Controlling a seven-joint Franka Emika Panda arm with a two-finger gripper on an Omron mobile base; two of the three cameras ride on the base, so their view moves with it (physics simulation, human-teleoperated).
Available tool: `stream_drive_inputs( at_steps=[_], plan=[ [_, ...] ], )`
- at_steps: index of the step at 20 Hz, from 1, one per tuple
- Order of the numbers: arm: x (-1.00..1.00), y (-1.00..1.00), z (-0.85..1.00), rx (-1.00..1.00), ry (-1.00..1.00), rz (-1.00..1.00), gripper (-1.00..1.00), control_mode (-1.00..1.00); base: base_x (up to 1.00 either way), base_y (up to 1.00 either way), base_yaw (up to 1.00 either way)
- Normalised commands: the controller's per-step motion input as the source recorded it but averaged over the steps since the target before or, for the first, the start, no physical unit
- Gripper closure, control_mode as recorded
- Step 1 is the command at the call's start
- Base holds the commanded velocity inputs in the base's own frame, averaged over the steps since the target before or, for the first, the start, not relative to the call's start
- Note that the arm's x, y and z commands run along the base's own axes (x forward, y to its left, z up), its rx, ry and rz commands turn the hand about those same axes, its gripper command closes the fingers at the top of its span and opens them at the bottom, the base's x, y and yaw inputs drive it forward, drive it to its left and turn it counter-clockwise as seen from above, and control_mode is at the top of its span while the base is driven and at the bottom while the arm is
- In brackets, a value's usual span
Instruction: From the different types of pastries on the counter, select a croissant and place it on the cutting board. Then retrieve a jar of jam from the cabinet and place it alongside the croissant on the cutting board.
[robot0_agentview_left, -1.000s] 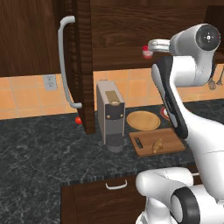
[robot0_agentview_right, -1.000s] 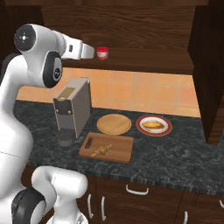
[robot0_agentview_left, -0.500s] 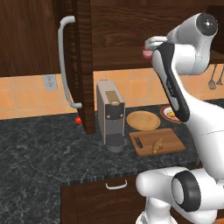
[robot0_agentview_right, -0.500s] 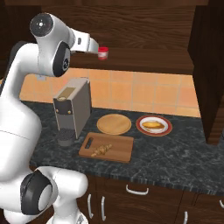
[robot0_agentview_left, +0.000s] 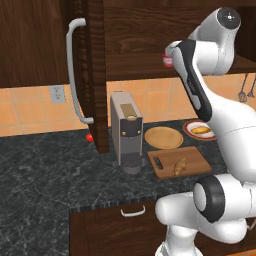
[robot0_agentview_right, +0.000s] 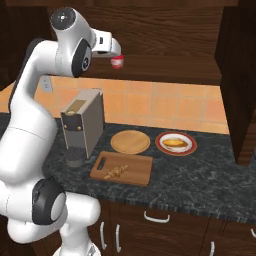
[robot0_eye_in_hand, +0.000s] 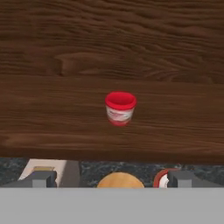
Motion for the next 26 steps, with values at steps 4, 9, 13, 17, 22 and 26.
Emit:
stream_drive_inputs(
  at_steps=[4, 9, 13, 17, 22, 26],
  plan=[
    [0.34, -0.06, -0.06, -0.04, 0.04, -0.02, -1.0, -1.0, 0.0, 0.0, 0.0],
    [0.33, 0.0, -0.31, -0.02, 0.0, 0.0, -1.0, -1.0, 0.0, 0.0, 0.0],
    [0.13, 0.0, -0.27, -0.01, -0.05, 0.0, -1.0, -1.0, 0.0, 0.0, 0.0],
    [0.17, -0.14, -0.06, 0.0, -0.22, 0.0, -1.0, -1.0, 0.0, 0.0, 0.0],
    [0.26, 0.0, -0.01, 0.0, -0.03, 0.0, -1.0, -1.0, 0.0, 0.0, 0.0],
    [0.41, 0.0, -0.01, 0.0, 0.0, 0.0, -1.0, -1.0, 0.0, 0.0, 0.0]
  ],
)
